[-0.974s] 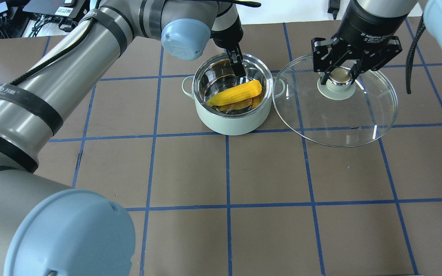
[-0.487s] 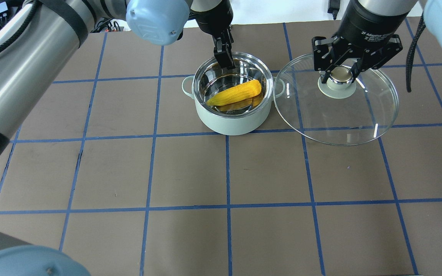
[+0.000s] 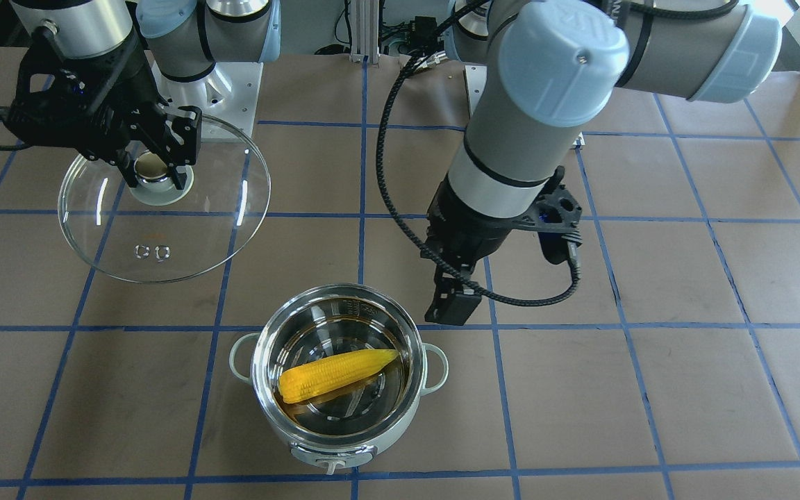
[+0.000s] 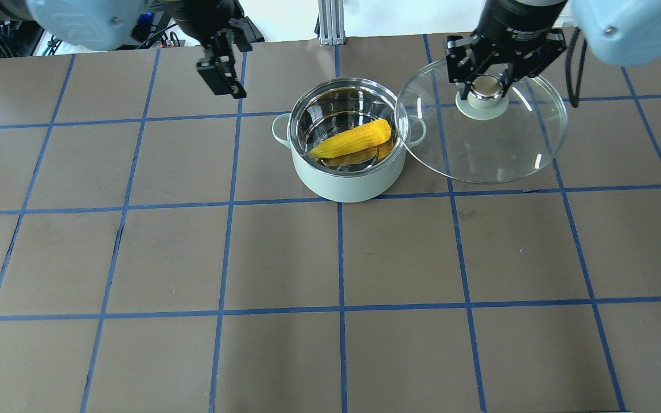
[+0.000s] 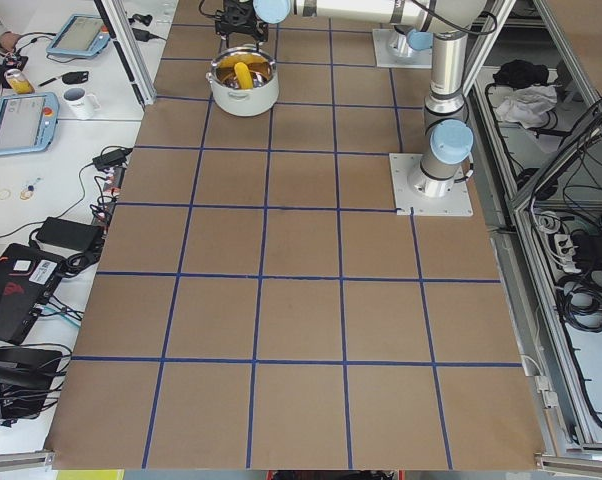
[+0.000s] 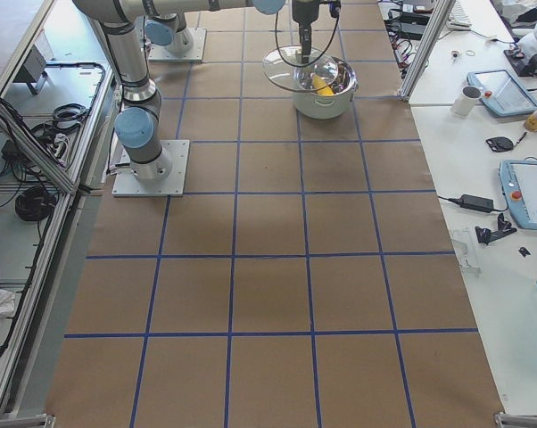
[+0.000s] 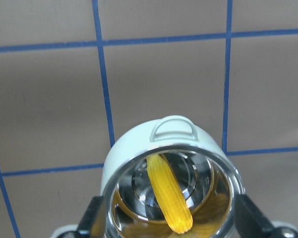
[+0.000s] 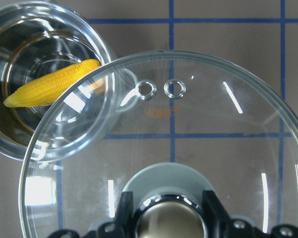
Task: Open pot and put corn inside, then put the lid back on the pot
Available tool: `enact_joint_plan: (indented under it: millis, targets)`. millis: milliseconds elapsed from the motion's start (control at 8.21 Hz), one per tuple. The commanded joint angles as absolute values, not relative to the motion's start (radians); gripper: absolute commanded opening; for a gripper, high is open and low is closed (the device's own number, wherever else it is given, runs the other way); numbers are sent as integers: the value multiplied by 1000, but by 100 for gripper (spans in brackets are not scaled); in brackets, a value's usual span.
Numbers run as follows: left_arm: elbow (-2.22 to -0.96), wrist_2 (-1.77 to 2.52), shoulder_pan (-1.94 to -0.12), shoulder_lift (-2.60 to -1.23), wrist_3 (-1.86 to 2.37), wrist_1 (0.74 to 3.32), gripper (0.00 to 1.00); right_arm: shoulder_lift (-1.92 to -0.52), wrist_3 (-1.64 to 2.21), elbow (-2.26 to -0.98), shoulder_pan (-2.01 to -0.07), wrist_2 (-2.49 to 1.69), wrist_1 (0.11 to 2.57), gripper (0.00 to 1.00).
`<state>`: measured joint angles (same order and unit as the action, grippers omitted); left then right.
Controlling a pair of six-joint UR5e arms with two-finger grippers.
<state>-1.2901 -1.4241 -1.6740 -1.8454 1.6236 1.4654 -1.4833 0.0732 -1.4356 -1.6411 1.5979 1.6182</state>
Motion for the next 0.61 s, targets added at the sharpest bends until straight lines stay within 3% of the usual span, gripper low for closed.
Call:
enact_joint_plan:
  millis: [0,487]
  targets:
    - [-1312,-1452,-1543,-1735,1297,1627,96,-1265,234,-1317,-1796,1598,1796,26]
    - [-1312,-1601,-1540,-1666,836,1657,100,-1120,365,-1281,-1864,1592,1936,26]
